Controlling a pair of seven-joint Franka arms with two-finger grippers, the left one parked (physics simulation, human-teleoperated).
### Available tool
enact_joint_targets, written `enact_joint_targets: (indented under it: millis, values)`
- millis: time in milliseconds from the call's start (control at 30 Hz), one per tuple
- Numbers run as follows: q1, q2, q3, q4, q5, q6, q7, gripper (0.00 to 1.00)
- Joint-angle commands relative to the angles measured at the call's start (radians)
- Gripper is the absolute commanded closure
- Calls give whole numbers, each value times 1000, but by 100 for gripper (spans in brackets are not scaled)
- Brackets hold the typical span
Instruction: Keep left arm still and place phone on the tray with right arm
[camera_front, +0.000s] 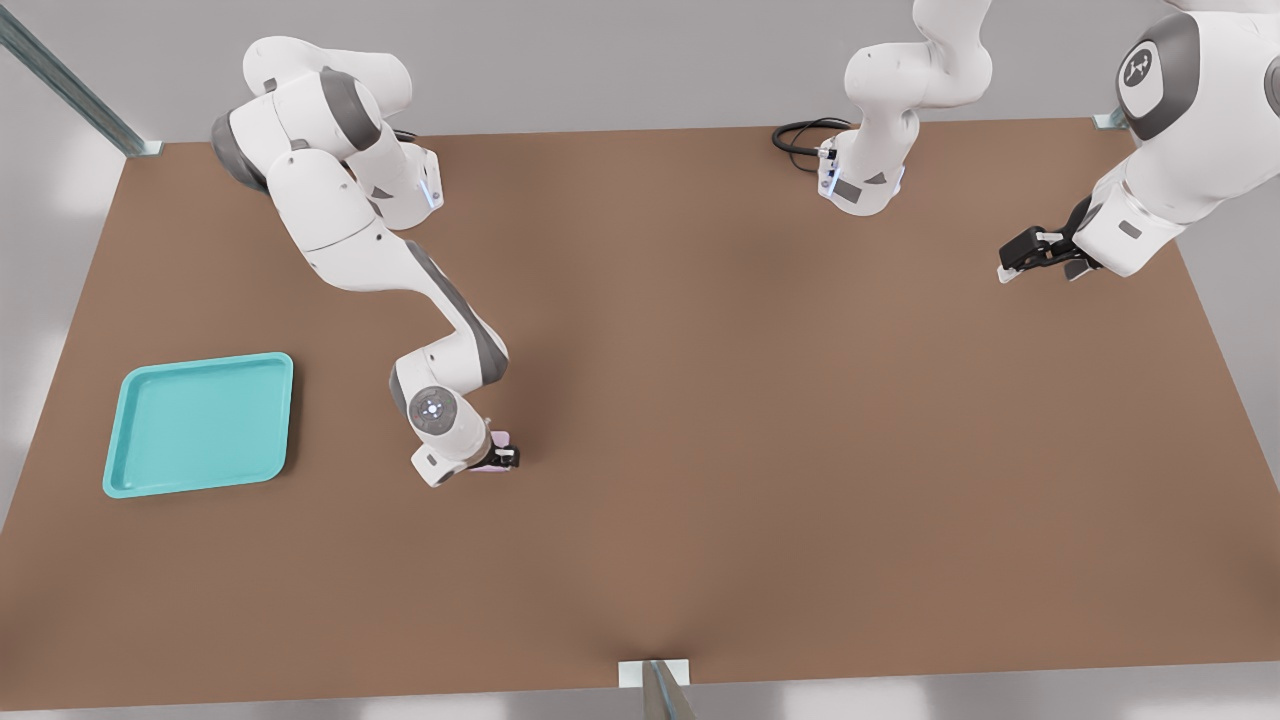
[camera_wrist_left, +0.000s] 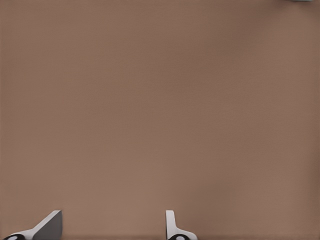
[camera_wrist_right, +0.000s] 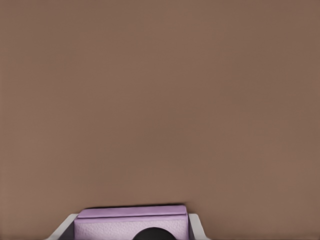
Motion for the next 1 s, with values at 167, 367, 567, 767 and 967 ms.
enact_joint_targets:
  millis: [167,367,567,767,967]
  values:
    - [-58,-151,2,-4,-6,-151,-36,27]
    - [-523,-257,121,-55,-6,-254,-550,28]
    - [-921,-271,195,-164,-6,-220,-942,29]
    - [-992,-174,193,-96,-5,-176,-1038,0]
    - [-854,-349,496,330,-160,-708,-697,0]
